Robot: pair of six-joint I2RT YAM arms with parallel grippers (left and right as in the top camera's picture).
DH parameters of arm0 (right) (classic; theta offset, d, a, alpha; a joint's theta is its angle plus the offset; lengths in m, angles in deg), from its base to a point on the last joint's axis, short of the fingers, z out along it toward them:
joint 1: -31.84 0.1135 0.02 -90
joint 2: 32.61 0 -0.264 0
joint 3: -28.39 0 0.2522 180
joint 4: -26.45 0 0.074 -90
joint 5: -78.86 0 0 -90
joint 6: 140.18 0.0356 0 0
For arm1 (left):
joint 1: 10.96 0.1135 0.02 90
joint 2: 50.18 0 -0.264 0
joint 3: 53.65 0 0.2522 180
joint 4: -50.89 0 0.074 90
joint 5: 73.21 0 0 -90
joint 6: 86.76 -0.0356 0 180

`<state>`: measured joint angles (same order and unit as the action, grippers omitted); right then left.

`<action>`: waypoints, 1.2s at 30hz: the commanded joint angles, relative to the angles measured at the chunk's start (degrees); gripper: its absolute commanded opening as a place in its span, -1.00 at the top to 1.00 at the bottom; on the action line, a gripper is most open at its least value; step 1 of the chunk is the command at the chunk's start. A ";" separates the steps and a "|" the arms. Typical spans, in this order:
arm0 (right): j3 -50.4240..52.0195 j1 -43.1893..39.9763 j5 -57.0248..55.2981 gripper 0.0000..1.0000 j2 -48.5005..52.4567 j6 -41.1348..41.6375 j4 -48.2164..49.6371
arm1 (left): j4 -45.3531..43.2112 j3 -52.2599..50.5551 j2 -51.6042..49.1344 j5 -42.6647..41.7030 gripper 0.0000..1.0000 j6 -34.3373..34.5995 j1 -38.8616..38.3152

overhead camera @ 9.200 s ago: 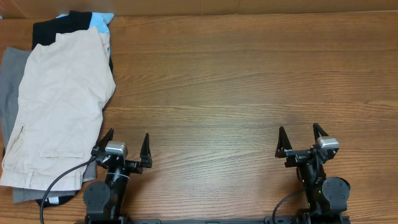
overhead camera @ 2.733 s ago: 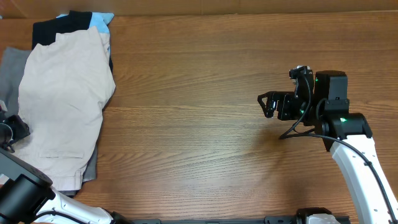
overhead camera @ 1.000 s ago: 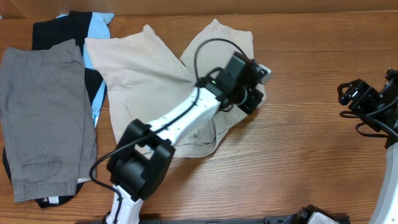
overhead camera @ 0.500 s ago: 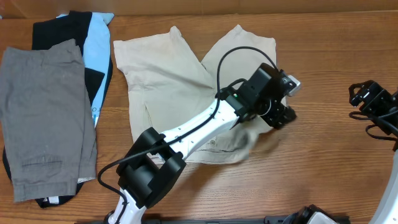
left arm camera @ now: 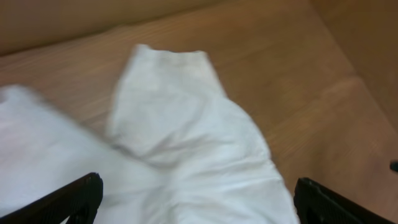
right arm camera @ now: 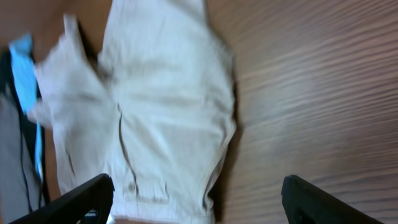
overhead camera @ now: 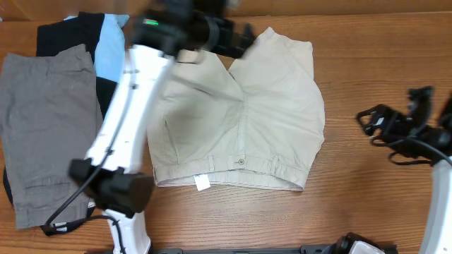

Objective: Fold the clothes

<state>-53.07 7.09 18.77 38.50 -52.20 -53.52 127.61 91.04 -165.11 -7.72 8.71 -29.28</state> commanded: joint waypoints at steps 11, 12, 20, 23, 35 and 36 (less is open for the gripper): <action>16.00 21.99 -5.51 -0.35 5.70 10.38 9.27 | 7.50 -1.92 -0.20 8.52 -1.00 -7.69 4.48; 17.18 23.12 -7.15 -0.35 6.27 12.57 10.23 | 7.52 -1.95 -0.50 8.57 -1.00 -7.67 4.48; 22.08 27.06 -11.72 -0.43 9.46 20.06 15.41 | 7.72 -1.95 -1.84 8.63 -1.00 -7.67 4.44; 23.82 27.04 -11.91 -0.13 10.49 20.57 18.21 | 7.76 -1.99 -2.40 8.63 -1.00 -7.67 4.44; 25.03 16.76 -15.13 0.92 11.41 23.76 18.18 | 9.46 -2.32 -6.49 8.59 -1.00 -7.67 4.44; 24.57 14.53 -15.06 0.92 11.41 22.71 17.38 | 9.79 -2.32 -6.73 8.57 -1.00 -7.67 4.44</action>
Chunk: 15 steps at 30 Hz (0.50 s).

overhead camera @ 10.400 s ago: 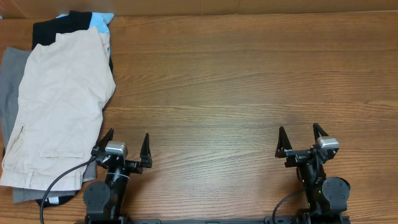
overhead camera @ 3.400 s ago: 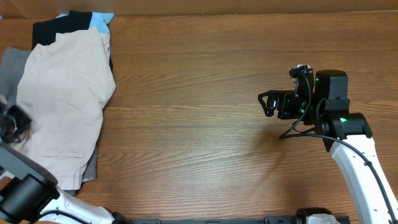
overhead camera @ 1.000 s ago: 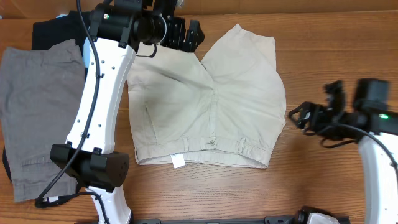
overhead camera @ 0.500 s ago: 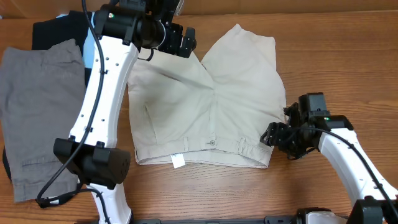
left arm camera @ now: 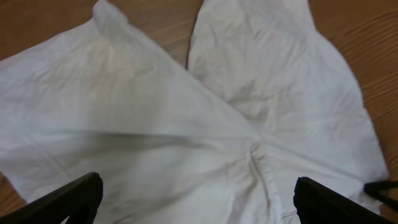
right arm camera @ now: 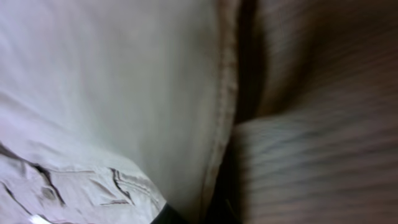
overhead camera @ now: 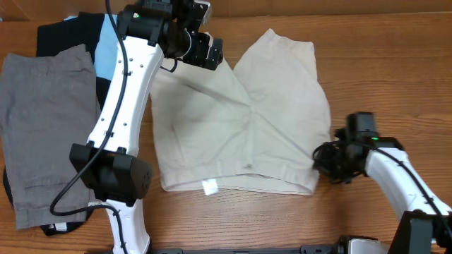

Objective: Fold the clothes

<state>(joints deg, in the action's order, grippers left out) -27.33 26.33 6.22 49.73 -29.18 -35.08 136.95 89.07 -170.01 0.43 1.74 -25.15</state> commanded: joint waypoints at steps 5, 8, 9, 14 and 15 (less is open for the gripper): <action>-4.94 -14.82 -0.37 0.90 0.17 -7.52 -5.70 | 1.20 -0.35 -3.93 0.46 -1.00 -0.74 0.31; -8.00 -18.12 -0.13 0.49 0.17 -10.91 -8.61 | 1.29 -0.35 -4.61 0.44 -1.00 -0.74 0.31; -9.05 -18.71 -0.13 0.24 0.17 -11.87 -9.60 | 1.29 -0.35 -4.81 0.46 -1.00 -0.76 0.31; -16.20 -19.37 -0.37 -0.10 0.17 -14.01 -15.19 | 1.29 -0.35 -4.85 0.44 -1.00 -1.40 0.31; -18.34 -19.37 -0.37 -0.11 0.17 -14.01 -16.50 | 1.40 -0.35 -4.85 0.42 -1.00 -1.62 0.31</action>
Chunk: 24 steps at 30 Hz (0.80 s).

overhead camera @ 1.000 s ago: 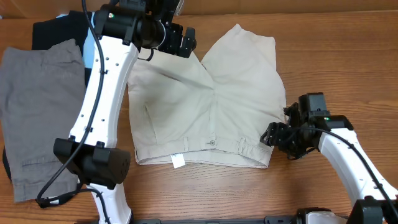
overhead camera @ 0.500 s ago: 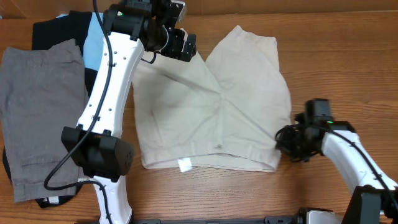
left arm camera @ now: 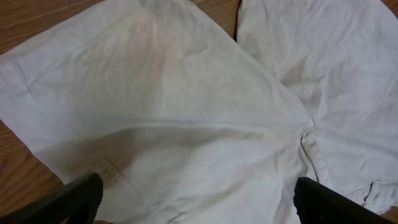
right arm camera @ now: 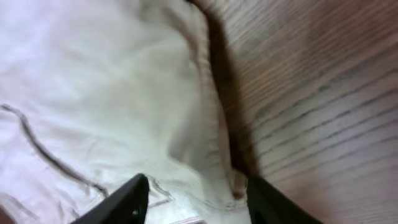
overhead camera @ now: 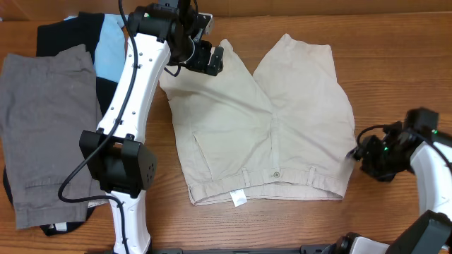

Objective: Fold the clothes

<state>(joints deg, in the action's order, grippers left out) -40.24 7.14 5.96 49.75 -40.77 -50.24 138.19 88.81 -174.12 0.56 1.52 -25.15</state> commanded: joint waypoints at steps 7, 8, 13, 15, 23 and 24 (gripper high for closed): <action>-21.24 1.90 4.50 -0.34 0.15 -5.22 -7.26 | 0.11 -0.09 -0.76 0.31 -1.00 -2.23 0.31; -22.64 3.06 5.11 -0.38 0.15 -5.22 -6.91 | -0.07 -0.09 -0.76 0.26 -1.00 -2.21 0.31; -23.37 10.34 5.27 -0.58 0.92 -5.16 -3.30 | -0.92 -0.09 -0.76 0.28 -1.00 -2.19 0.31; -23.23 13.46 4.94 -0.61 2.29 -5.05 -1.49 | -1.46 -0.09 -0.76 0.28 -1.00 -2.19 0.39; -23.19 20.83 3.32 -0.73 9.77 -3.78 11.50 | -1.97 0.07 -0.76 0.15 -1.00 -2.14 1.84; -23.19 21.20 2.12 -0.73 10.64 -2.95 13.77 | -2.03 0.07 -0.76 0.13 -1.00 -2.14 2.03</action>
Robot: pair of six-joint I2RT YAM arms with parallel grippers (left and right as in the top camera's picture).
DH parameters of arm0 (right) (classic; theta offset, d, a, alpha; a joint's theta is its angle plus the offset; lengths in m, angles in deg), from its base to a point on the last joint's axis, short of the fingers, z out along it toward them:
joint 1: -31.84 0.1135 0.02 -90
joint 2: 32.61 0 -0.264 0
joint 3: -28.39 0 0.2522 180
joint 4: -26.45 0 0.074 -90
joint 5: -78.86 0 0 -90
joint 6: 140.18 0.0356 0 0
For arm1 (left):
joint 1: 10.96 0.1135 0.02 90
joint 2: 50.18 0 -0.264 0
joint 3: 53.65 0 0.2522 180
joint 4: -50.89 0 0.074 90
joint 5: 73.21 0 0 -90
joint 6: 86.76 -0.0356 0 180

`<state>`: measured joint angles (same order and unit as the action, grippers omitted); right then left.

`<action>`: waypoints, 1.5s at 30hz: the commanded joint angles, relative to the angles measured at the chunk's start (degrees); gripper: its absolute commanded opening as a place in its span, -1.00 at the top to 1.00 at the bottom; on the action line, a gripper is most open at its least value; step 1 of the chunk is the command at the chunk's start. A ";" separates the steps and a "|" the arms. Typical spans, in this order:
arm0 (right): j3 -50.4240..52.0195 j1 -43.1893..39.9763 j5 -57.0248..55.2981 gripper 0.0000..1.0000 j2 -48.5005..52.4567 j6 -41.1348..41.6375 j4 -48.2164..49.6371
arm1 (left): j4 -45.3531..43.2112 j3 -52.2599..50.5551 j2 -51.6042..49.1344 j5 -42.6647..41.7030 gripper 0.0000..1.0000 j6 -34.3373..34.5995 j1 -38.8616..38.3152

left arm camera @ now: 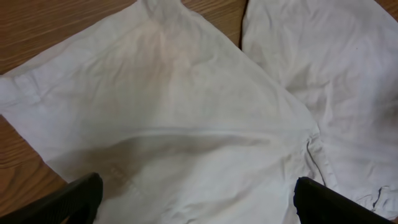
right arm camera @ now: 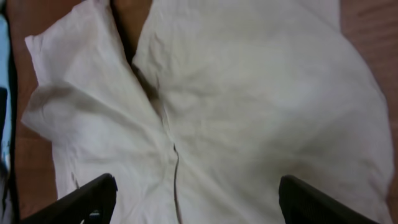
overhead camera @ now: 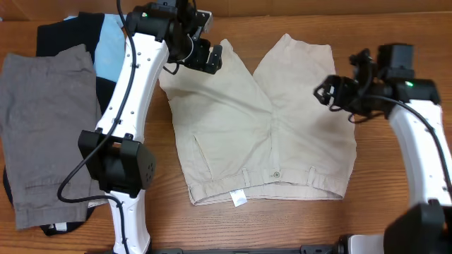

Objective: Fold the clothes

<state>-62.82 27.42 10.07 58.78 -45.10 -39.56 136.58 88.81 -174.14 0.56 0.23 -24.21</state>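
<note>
Beige shorts [overhead camera: 268, 127] lie spread flat mid-table, waistband toward the front edge and both legs pointing to the back. My left gripper [overhead camera: 206, 56] hovers open over the far end of the left leg; in the left wrist view that gripper [left arm camera: 198, 208] has only beige cloth [left arm camera: 186, 112] below its wide-apart fingers. My right gripper [overhead camera: 333, 92] hangs open above the right leg. In the right wrist view this gripper [right arm camera: 199, 205] looks down on the crotch seam [right arm camera: 171, 155], holding nothing.
Grey shorts [overhead camera: 46, 127] lie flat at the left. A black garment [overhead camera: 67, 32] and a light blue one [overhead camera: 109, 42] are piled behind them at the back left. Bare wooden table [overhead camera: 395, 197] shows to the right of the beige shorts.
My right gripper was low by the right end of the waistband; now it is raised and further back, over the right leg. The left gripper and the shorts have hardly moved.
First the beige shorts lay further left, my left gripper over their back edge and my right gripper off to the right. Then the right gripper was at the waistband's right end. Afterwards the shorts lay further right and flatter. Now both grippers hover open above the legs.
</note>
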 commanded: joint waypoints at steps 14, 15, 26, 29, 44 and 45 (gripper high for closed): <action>-0.63 5.81 -5.64 -0.54 15.72 3.50 35.80 | -2.01 0.02 -0.98 0.15 -1.00 -0.85 1.14; -0.63 6.23 -6.19 -0.51 16.65 3.50 37.00 | -2.38 0.02 -1.03 0.15 -1.00 -0.85 1.11; -0.63 8.90 -6.23 -0.17 29.29 5.66 49.11 | -3.76 0.00 -2.23 0.39 -1.00 -0.87 1.07; -0.63 9.62 -6.23 -0.09 31.91 6.60 51.56 | -3.82 -0.02 -2.32 0.39 -1.00 -0.87 1.07; -2.84 17.31 -4.42 0.12 38.51 -0.50 47.69 | -4.35 -0.02 -2.32 0.37 -1.00 -0.87 1.07; -3.78 18.14 -4.42 0.12 38.51 -1.92 45.66 | -4.33 -0.04 -2.32 0.39 -1.00 -0.87 1.07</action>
<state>-65.03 41.52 3.62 94.63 -41.91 10.45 132.34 88.81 -175.97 0.59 0.21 -22.97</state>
